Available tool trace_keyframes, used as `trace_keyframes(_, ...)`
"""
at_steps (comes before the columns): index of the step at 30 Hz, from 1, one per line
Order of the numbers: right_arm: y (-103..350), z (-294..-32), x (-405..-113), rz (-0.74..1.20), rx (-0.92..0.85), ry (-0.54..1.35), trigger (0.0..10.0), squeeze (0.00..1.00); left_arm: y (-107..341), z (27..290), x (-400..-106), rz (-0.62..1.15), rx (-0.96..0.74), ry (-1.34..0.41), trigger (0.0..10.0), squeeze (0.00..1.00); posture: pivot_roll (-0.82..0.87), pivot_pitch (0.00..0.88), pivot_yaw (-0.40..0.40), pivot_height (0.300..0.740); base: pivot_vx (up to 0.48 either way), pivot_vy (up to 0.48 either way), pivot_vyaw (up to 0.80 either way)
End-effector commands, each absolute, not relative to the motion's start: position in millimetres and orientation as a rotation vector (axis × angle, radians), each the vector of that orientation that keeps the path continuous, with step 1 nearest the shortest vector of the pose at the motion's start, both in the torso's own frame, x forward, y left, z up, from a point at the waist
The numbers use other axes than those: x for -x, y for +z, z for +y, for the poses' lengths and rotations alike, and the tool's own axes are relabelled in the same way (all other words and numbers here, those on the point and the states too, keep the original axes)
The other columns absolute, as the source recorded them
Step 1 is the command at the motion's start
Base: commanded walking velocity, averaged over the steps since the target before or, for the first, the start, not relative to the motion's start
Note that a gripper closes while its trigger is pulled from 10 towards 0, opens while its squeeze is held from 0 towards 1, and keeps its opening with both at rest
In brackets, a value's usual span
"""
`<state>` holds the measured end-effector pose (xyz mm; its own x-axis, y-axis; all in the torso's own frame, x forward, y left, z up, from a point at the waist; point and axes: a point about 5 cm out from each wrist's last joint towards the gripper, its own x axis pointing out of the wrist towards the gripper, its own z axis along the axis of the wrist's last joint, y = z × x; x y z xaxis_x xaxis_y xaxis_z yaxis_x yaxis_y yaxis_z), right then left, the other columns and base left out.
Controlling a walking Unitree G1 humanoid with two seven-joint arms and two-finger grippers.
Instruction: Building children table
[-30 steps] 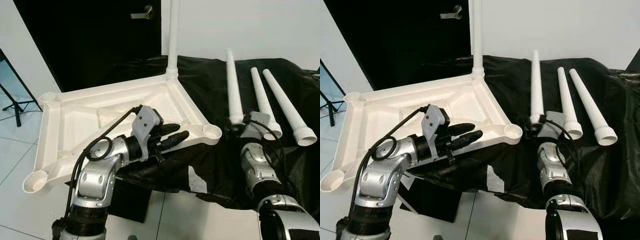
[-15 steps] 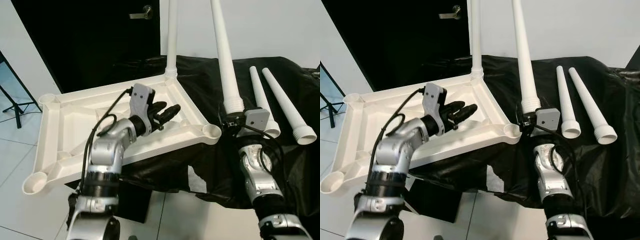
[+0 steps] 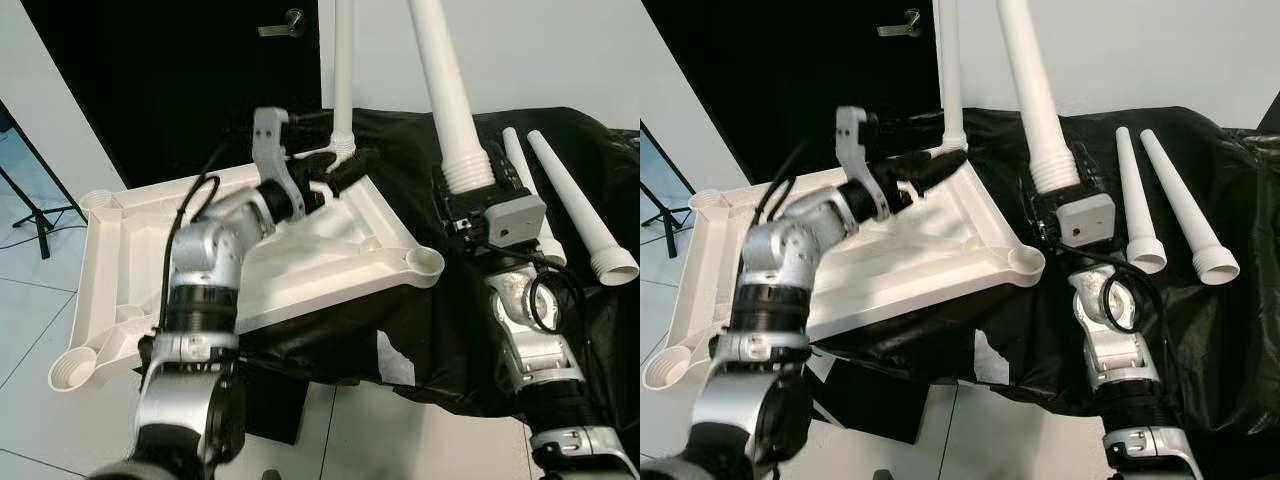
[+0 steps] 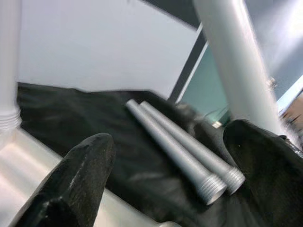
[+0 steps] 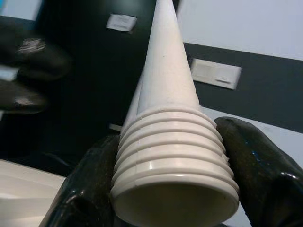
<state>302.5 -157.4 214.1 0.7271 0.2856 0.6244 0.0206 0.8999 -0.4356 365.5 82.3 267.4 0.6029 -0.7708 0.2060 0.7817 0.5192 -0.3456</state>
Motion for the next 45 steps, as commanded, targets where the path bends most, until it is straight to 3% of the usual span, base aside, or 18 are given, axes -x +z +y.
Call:
trace_keyframes(1, 217.8, -148.7, -301.1, -0.773, 0.454, 0.192, 10.0, 0.00, 270.3, 83.9, -363.4, -0.041, 0.464, -1.031, 10.0, 0.00, -0.04, 0.000, 0.056, 0.740, 0.000, 0.000, 0.00)
trace_keyframes(9, 191.5, -130.8, -296.1, -0.672, 0.447, 0.315, 10.0, 0.00, 288.7, 83.6, -363.7, -0.077, 0.522, -1.130, 10.0, 0.00, -0.04, 0.000, 0.057, 0.740, 0.000, 0.000, 0.00)
trace_keyframes(20, 177.8, -118.7, -287.2, -0.634, 0.456, 0.394, 10.0, 0.00, 295.3, 75.3, -373.2, -0.038, 0.555, -1.119, 10.0, 0.00, -0.05, 0.000, 0.066, 0.740, 0.000, 0.000, 0.00)
trace_keyframes(40, 169.6, -110.3, -280.2, -0.622, 0.499, 0.410, 10.0, 0.00, 290.1, 89.5, -406.4, 0.086, 0.548, -0.828, 10.0, 0.00, -0.06, 0.000, 0.092, 0.740, 0.000, 0.000, 0.00)
trace_keyframes(42, 168.4, -109.3, -279.8, -0.619, 0.499, 0.412, 10.0, 0.00, 290.0, 90.8, -408.0, 0.097, 0.554, -0.814, 6.0, 0.00, -0.05, 0.000, 0.093, 0.740, 0.000, 0.000, 0.00)
trace_keyframes(43, 168.4, -109.3, -279.8, -0.619, 0.499, 0.412, 10.0, 0.00, 290.0, 90.8, -408.0, 0.097, 0.554, -0.814, 6.0, 0.00, -0.05, 0.000, 0.093, 0.740, 0.000, 0.000, 0.00)
trace_keyframes(44, 168.2, -108.9, -279.7, -0.619, 0.503, 0.413, 10.0, 0.00, 290.4, 91.1, -408.5, 0.095, 0.550, -0.810, 4.7, 0.00, -0.05, 0.000, 0.093, 0.740, 0.000, 0.000, 0.00)
trace_keyframes(45, 168.2, -108.9, -279.7, -0.619, 0.503, 0.413, 10.0, 0.00, 290.4, 91.1, -408.5, 0.095, 0.550, -0.810, 4.7, 0.00, -0.05, 0.000, 0.093, 0.740, 0.000, 0.000, 0.00)
